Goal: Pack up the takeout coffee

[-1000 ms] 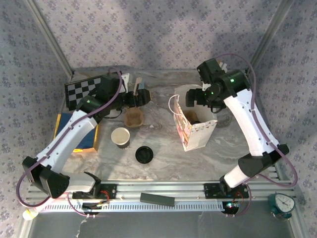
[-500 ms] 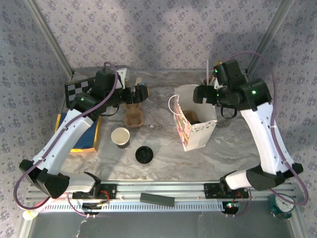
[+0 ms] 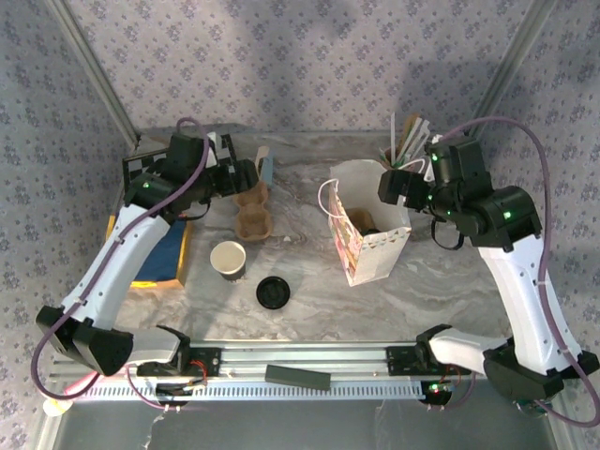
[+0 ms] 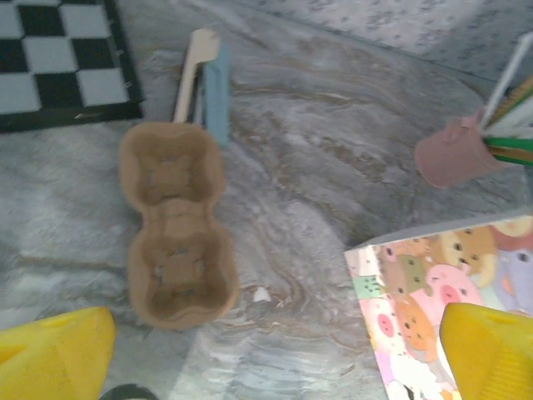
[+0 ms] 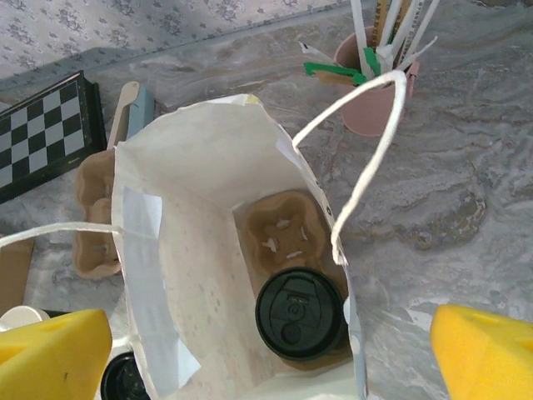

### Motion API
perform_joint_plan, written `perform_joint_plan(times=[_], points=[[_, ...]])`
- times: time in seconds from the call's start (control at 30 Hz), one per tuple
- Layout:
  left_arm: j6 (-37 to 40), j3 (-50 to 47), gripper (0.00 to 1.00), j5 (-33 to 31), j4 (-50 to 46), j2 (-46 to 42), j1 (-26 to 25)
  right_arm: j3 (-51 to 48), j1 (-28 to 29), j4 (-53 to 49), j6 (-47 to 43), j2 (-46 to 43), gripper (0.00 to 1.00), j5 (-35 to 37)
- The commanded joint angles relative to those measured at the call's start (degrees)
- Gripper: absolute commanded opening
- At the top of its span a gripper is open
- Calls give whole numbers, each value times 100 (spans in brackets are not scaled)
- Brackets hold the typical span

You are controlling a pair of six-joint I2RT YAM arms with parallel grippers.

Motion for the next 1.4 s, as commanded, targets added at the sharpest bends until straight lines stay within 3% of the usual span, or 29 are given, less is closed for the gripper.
perform_joint_plan(times=[0.0, 0.13, 0.37, 0.5, 0.6, 0.93, 1.1, 1.37], points=[[-122, -12, 100, 64, -160, -187, 98, 111, -210, 215, -78, 147, 100, 53], [-41, 393, 100, 230, -114, -31, 96, 660, -815, 29, -84, 662, 100, -179], [108, 1447, 100, 570, -77, 734, -222, 809, -2203, 610, -64, 1229, 100, -1227], [303, 2293, 100, 632, -291, 1341, -526, 688, -2859, 1009, 83, 1584, 91, -1720], [439, 2869, 100, 735, -376, 1749, -720, 586, -3165, 1247, 154, 1904, 80, -2011], [678, 4503, 100, 842, -575, 2916, -1281, 504, -3369, 1503, 45, 2938, 41, -2408], [759, 5006, 100, 791, -796, 3242, -1407, 529, -3354, 1591, 19, 3335, 41, -2461], [786, 5018, 100, 677, -876, 3280, -1413, 707, -3287, 1653, -35, 3941, 37, -2463]])
